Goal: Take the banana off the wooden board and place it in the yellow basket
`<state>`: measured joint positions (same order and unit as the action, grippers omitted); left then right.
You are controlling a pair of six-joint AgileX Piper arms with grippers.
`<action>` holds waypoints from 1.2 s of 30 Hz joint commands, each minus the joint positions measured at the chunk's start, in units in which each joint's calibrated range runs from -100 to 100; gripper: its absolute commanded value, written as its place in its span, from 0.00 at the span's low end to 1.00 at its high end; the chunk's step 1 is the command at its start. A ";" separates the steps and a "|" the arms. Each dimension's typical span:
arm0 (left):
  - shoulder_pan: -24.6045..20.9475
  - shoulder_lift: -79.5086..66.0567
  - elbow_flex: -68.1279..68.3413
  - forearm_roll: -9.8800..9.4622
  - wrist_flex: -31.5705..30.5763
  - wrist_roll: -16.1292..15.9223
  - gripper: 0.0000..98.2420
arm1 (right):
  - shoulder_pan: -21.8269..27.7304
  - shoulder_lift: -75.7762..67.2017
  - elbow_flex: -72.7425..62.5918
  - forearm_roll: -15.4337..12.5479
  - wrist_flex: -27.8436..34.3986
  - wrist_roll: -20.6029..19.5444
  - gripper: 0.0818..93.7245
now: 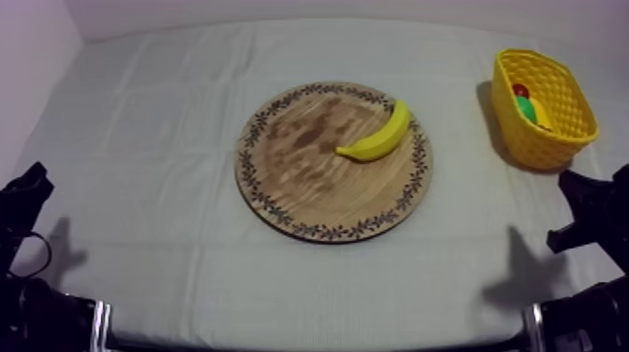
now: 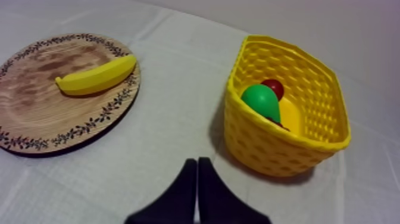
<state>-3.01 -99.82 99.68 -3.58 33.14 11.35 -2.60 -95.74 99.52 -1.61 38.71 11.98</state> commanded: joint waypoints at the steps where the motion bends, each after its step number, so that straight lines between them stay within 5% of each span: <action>1: 0.01 0.00 -0.01 -0.01 0.00 0.01 0.00 | -0.01 -0.02 0.03 -0.02 0.00 0.01 0.00; 11: 0.01 0.00 -0.01 -0.01 0.00 0.01 0.00 | -0.54 -0.02 0.03 0.04 0.00 -0.02 0.00; 15: 0.01 0.00 -0.01 -0.01 0.00 0.02 0.00 | -1.67 -0.02 -1.11 5.93 3.97 -10.31 0.00; 22: 0.01 0.00 -0.01 -0.01 0.00 0.00 0.00 | -5.88 -0.02 0.00 0.40 -1.31 -2.27 0.00; 36: 0.01 0.00 -0.01 -0.01 0.00 -0.01 0.00 | -13.50 0.42 0.09 -0.18 -1.89 -3.67 0.00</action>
<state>-3.01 -99.82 99.68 -3.58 33.14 11.36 -15.81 -95.62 99.61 -1.69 36.82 8.80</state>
